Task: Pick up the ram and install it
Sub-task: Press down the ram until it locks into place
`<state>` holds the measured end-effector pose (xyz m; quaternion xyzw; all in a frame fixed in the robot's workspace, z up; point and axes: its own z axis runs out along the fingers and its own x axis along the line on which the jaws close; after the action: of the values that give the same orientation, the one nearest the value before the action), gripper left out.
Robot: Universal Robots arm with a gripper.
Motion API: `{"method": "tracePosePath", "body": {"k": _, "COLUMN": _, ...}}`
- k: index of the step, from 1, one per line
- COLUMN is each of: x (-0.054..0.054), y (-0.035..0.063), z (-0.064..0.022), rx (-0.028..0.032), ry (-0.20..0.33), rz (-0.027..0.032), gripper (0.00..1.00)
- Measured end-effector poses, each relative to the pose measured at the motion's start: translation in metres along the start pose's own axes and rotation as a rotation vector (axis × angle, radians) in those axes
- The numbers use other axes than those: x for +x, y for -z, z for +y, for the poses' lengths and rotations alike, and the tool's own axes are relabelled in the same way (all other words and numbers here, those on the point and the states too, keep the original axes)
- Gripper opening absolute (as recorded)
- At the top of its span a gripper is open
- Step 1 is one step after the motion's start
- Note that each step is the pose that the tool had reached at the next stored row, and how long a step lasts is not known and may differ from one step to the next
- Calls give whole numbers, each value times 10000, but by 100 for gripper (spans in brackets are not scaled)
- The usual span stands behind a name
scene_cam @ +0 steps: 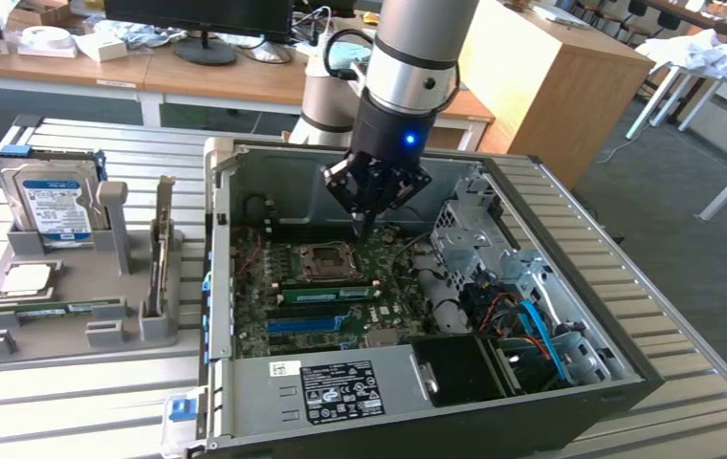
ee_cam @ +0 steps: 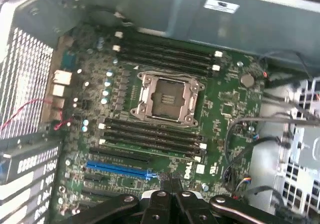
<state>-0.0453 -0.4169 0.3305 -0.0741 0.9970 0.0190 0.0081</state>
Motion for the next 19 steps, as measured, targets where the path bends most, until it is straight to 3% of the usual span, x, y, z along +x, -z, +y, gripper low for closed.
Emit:
{"method": "tracePosePath", "body": {"k": 1, "x": 0, "y": -6, "z": 0, "rx": 8, "ry": -439, "rz": -16, "gripper": 10}}
{"method": "tracePosePath", "body": {"k": 4, "x": 0, "y": -12, "z": 3, "rx": 13, "ry": -791, "rz": -30, "gripper": 10}}
{"method": "tracePosePath", "body": {"k": 13, "x": 22, "y": -14, "z": 19, "rx": 16, "ry": -832, "rz": -36, "gripper": 10}}
{"method": "tracePosePath", "body": {"k": 19, "x": 38, "y": -17, "z": 24, "rx": 25, "ry": -1264, "rz": -51, "gripper": 10}}
